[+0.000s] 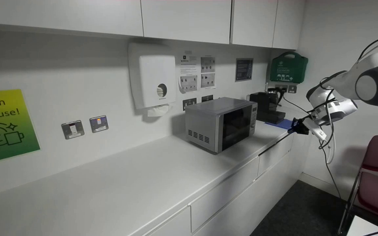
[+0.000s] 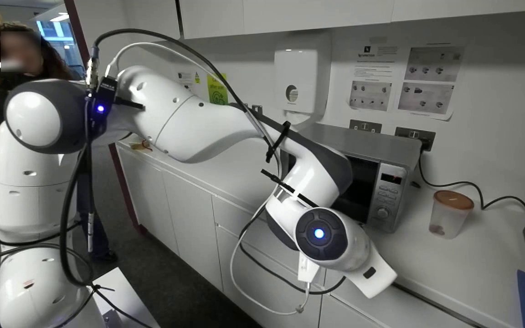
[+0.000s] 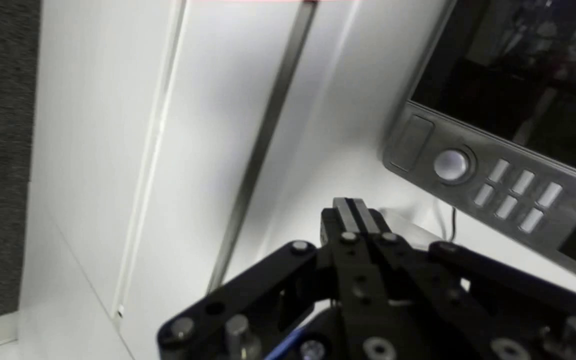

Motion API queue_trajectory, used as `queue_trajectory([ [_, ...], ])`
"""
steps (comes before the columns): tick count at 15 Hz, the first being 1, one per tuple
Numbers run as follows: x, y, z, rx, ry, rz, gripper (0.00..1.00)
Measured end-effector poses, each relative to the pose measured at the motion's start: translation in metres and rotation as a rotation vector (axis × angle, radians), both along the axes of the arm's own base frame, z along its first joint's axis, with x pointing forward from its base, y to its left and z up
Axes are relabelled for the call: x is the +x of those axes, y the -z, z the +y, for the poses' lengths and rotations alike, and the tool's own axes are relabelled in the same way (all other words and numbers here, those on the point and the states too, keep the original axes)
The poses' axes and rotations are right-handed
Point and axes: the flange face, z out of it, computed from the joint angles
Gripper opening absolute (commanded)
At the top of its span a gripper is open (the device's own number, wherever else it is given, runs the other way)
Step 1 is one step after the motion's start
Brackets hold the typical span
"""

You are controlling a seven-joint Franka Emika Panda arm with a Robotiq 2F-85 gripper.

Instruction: Press a button on the microwave

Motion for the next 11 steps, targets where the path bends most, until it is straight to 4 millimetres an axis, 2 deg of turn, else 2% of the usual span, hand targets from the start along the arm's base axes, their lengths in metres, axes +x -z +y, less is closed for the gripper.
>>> queue_trajectory([
  [3, -0.022, -0.003, 0.019, -0.025, 0.010, 0.176, 0.00],
  [6, -0.025, -0.009, 0.030, -0.082, 0.037, 0.317, 0.00],
  [7, -0.025, -0.012, 0.031, -0.108, 0.049, 0.358, 0.25],
  [8, -0.025, -0.015, 0.030, -0.131, 0.064, 0.396, 0.01],
  [11, -0.020, -0.011, 0.034, -0.126, 0.058, 0.413, 0.24],
])
